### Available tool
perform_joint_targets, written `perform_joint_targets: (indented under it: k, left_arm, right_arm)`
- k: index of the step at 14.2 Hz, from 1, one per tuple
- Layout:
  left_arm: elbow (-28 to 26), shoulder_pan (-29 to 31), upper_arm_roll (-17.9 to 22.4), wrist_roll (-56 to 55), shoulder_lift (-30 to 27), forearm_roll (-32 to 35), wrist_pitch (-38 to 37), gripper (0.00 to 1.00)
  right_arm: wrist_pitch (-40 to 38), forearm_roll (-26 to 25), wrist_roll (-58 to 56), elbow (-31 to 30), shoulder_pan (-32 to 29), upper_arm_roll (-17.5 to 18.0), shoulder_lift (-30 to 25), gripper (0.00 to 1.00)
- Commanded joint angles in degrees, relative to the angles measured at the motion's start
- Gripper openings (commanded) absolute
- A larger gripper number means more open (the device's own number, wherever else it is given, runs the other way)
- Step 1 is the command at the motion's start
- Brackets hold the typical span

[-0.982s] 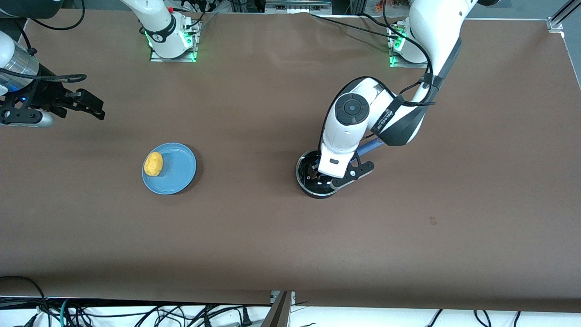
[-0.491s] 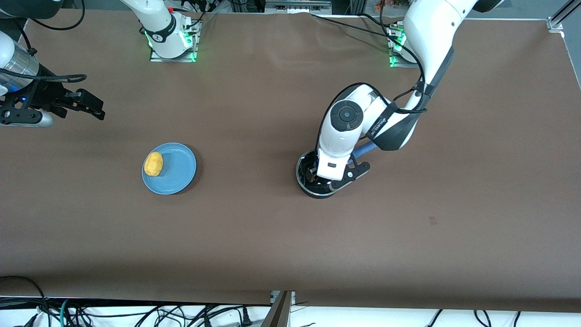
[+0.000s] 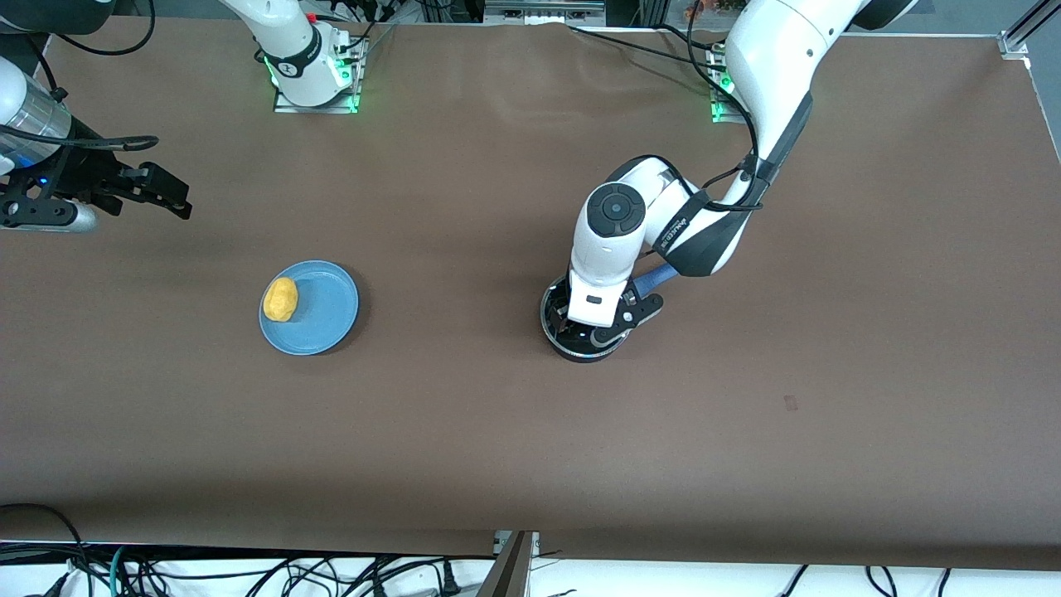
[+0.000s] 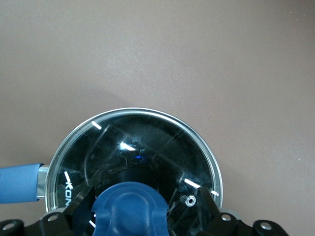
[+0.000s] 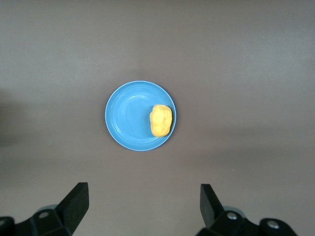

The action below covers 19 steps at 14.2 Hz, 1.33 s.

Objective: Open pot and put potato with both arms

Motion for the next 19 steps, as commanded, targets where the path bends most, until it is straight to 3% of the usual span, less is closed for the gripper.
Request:
perform_joint_targets:
  k: [1, 11, 19]
  left_arm:
    - [0.3, -0.6, 0.4, 1.0, 0.1, 1.5, -0.3, 0.89]
    - [0.0, -0.5, 0.3, 5.5, 0.1, 1.5, -2.2, 0.83]
    - [-0.7, -0.5, 0.3, 5.4, 0.2, 1.5, -2.2, 0.72]
  right_arm:
    - [0.2, -0.5, -0.3, 0.1, 0.1, -0.1, -0.1, 1.0]
    - [0.2, -0.6, -0.3, 0.1, 0.1, -0.1, -0.1, 1.0]
    - [0.2, -0.6, -0.2, 0.1, 0.0, -0.1, -0.1, 1.0]
